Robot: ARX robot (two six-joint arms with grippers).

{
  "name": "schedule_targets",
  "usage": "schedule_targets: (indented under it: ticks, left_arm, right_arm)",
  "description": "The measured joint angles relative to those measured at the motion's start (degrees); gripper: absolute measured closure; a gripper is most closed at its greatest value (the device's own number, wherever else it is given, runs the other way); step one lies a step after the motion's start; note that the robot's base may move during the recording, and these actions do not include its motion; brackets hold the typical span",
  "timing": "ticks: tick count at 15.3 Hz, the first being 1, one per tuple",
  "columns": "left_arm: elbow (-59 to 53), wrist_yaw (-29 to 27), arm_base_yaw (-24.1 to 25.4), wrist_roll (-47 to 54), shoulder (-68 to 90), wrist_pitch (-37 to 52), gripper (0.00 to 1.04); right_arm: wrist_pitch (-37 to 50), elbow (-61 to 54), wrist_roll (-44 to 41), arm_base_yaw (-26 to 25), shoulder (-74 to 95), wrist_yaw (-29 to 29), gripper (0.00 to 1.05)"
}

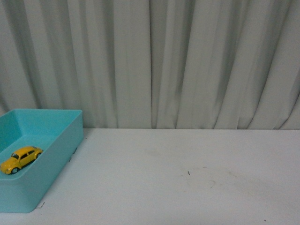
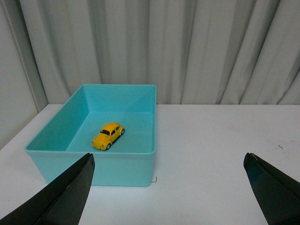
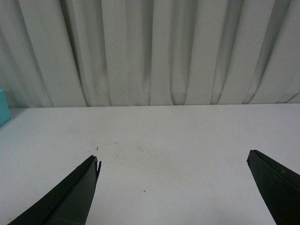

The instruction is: Wind up and store yellow beetle toy

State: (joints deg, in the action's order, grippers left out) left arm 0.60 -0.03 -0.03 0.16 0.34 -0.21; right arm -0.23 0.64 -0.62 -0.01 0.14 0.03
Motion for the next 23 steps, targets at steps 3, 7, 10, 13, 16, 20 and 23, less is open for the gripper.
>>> schedule_targets:
  ticks: [3, 7, 10, 13, 16, 20, 23]
  left_arm:
    - [0.0, 0.0, 0.0, 0.0, 0.0, -0.02, 0.07]
    - [0.0, 0.0, 0.0, 0.0, 0.0, 0.0, 0.07]
    - [0.0, 0.0, 0.0, 0.0, 0.0, 0.0, 0.07]
    - [0.0, 0.0, 0.0, 0.0, 0.0, 0.0, 0.07]
    - [0.0, 0.0, 0.02, 0.0, 0.0, 0.0, 0.07]
    - [0.0, 0.0, 0.0, 0.0, 0.0, 0.0, 0.07]
    - [0.0, 0.0, 0.0, 0.0, 0.0, 0.0, 0.07]
  right_arm:
    - [0.0, 0.0, 0.0, 0.0, 0.0, 0.0, 0.07]
    - [0.0, 0.0, 0.0, 0.0, 0.0, 0.0, 0.07]
    - [0.0, 0.0, 0.0, 0.0, 0.0, 0.0, 0.07]
    - [0.0, 0.0, 0.0, 0.0, 0.0, 0.0, 0.07]
    - [0.0, 0.0, 0.0, 0.0, 0.0, 0.0, 0.07]
    - [0.0, 0.0, 0.0, 0.0, 0.0, 0.0, 0.07]
    - [0.0, 0.0, 0.0, 0.0, 0.0, 0.0, 0.07]
